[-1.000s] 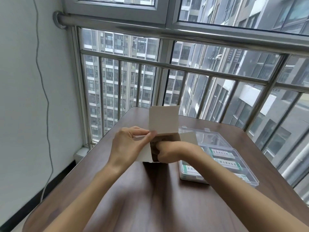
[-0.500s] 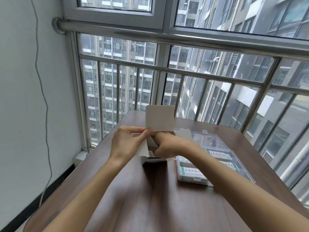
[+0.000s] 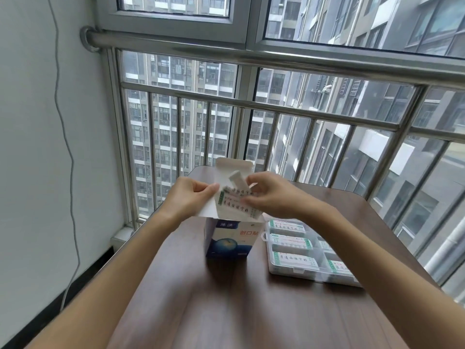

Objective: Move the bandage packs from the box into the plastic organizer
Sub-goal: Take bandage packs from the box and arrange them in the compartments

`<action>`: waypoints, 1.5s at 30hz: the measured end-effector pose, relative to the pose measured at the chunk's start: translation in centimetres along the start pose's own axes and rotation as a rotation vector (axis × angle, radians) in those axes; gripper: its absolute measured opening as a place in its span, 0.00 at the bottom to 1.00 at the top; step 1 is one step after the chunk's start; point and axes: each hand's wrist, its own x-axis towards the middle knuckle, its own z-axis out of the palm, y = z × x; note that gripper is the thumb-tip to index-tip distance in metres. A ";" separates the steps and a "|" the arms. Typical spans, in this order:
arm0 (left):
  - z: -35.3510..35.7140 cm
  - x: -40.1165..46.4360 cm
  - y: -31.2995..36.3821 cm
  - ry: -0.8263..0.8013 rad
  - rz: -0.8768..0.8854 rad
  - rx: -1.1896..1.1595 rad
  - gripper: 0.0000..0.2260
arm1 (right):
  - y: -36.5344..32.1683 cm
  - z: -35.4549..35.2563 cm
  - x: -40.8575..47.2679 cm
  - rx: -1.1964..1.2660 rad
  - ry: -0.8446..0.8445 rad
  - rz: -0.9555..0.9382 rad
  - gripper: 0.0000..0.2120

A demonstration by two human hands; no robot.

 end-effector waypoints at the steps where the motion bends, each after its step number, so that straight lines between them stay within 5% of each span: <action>1: -0.1 0.2 -0.4 -0.002 -0.012 0.017 0.13 | 0.2 -0.3 0.0 0.045 0.011 0.025 0.11; 6: -0.7 1.2 -2.1 0.057 -0.064 0.292 0.25 | 1.4 -0.8 -0.2 0.313 0.004 0.128 0.09; 8: -0.8 0.7 -1.6 0.137 -0.032 0.488 0.21 | 1.9 -1.0 -0.5 0.449 -0.005 0.165 0.08; 10: -0.7 -0.6 -0.3 0.288 0.083 0.591 0.18 | 2.6 -1.2 -1.0 0.569 -0.035 0.176 0.10; 13: 0.1 -2.7 2.1 0.474 0.371 0.452 0.13 | 3.4 -1.4 -2.1 0.708 -0.105 0.139 0.17; 16: 1.9 -4.3 4.2 0.309 0.424 0.339 0.11 | 4.4 -1.9 -3.5 0.788 -0.106 0.114 0.17; 20: 4.9 -4.8 4.8 -0.022 0.226 0.354 0.13 | 6.0 -2.3 -5.4 0.804 -0.045 0.106 0.15; 24: 8.2 -4.3 4.1 -0.210 0.191 0.120 0.08 | 8.3 -2.3 -7.1 0.755 0.043 0.149 0.18; 27: 10.0 -4.2 3.5 -0.222 0.157 0.012 0.05 | 9.9 -1.9 -7.9 0.709 0.122 0.204 0.19; 33: 12.2 -4.3 3.1 -0.197 0.129 -0.057 0.06 | 11.9 -1.5 -8.7 0.756 0.175 0.213 0.06; 40: 13.5 -4.1 3.0 -0.242 -0.007 -0.273 0.08 | 12.7 -1.2 -8.5 0.525 0.665 0.130 0.10; 45: 13.6 -3.9 2.5 -0.253 -0.063 -0.348 0.08 | 12.7 -1.4 -8.5 0.442 0.768 0.043 0.08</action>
